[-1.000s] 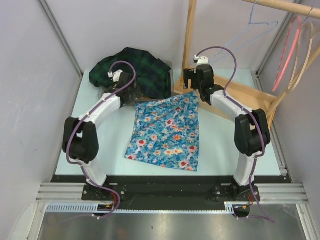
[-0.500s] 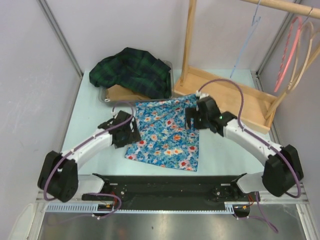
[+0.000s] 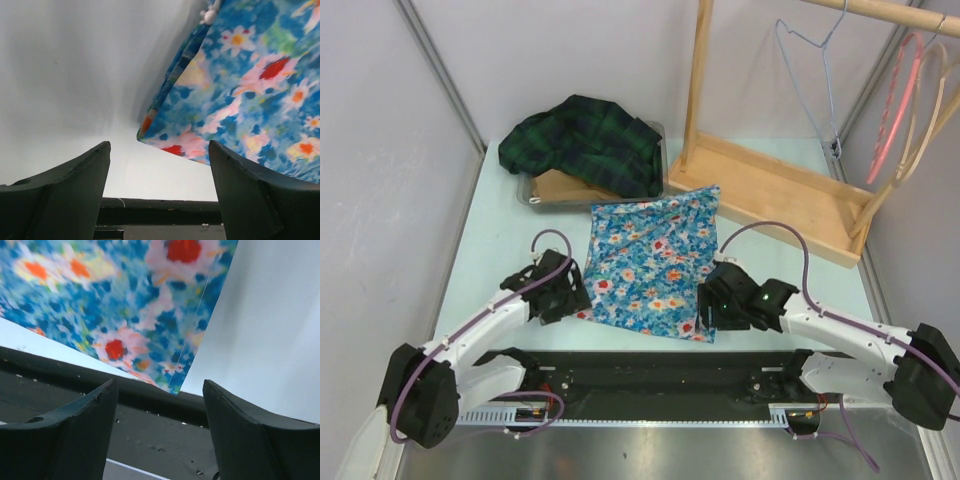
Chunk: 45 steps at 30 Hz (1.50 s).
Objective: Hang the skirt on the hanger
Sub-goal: Flatten the skirt
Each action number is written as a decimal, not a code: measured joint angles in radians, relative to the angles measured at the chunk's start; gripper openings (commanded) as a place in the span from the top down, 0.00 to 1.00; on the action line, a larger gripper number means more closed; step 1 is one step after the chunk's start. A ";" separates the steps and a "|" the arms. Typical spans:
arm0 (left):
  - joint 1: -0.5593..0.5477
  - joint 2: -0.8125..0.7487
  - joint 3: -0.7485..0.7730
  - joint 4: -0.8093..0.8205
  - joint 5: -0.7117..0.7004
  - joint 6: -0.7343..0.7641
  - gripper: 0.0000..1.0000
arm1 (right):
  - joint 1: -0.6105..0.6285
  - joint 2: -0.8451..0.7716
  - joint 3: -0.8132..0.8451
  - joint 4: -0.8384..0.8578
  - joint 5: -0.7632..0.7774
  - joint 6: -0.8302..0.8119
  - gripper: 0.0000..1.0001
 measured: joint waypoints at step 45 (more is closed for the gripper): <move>0.000 0.030 0.170 -0.047 -0.048 -0.012 0.16 | 0.053 -0.256 -0.178 -0.192 0.072 0.232 1.00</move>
